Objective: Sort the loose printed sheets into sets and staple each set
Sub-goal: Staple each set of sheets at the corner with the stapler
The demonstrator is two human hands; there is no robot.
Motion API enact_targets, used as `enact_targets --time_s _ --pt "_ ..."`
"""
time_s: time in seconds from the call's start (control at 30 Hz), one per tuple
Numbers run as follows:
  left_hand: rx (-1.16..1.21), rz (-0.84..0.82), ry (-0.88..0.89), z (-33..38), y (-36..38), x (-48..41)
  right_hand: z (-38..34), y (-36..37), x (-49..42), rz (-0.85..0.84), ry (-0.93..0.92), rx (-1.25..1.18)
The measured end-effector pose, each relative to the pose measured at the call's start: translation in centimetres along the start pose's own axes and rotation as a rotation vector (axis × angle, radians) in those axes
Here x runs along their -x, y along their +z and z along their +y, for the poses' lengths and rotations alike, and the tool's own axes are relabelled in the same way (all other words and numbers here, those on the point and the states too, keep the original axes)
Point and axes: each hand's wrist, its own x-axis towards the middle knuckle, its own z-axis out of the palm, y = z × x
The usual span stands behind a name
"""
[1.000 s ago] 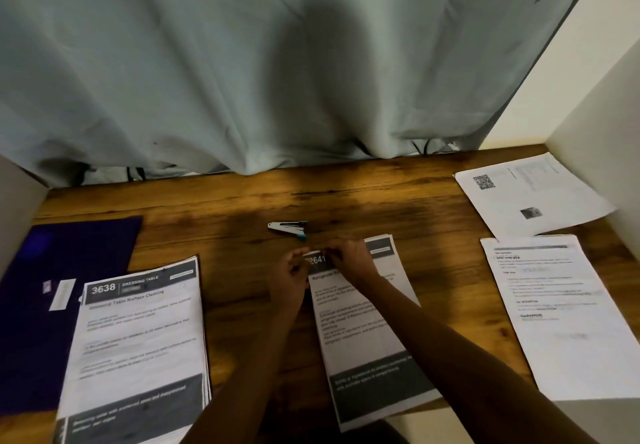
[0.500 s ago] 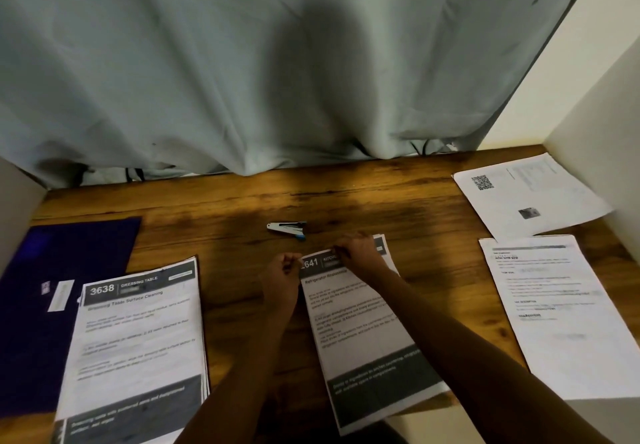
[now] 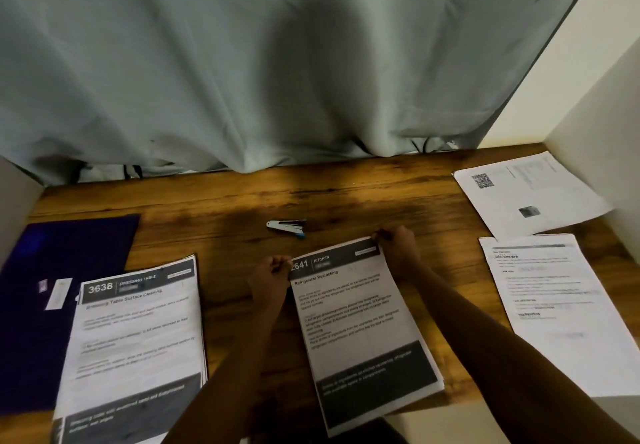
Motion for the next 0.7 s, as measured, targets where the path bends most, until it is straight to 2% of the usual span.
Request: enact_targets --time_s 0.13,0.27,0.47,0.57,0.7 --pt "0.042 0.02 -0.054 0.2 -0.2 0.0 0.7 0.4 -0.1 0.044 0.131 -0.217" --pt "0.049 0.036 -0.065 0.4 -0.3 -0.1 0.6 0.9 -0.1 0.02 0.19 -0.237" --pt "0.028 0.012 -0.067 0.0 -0.5 -0.6 0.8 1.5 -0.6 0.089 0.25 -0.254" --pt "0.111 -0.024 -0.122 0.0 -0.6 -0.7 0.7 1.9 -0.5 0.114 0.294 -0.254" --pt "0.132 -0.029 -0.121 0.4 -0.8 -0.6 0.2 2.7 -0.2 0.131 0.266 -0.218"
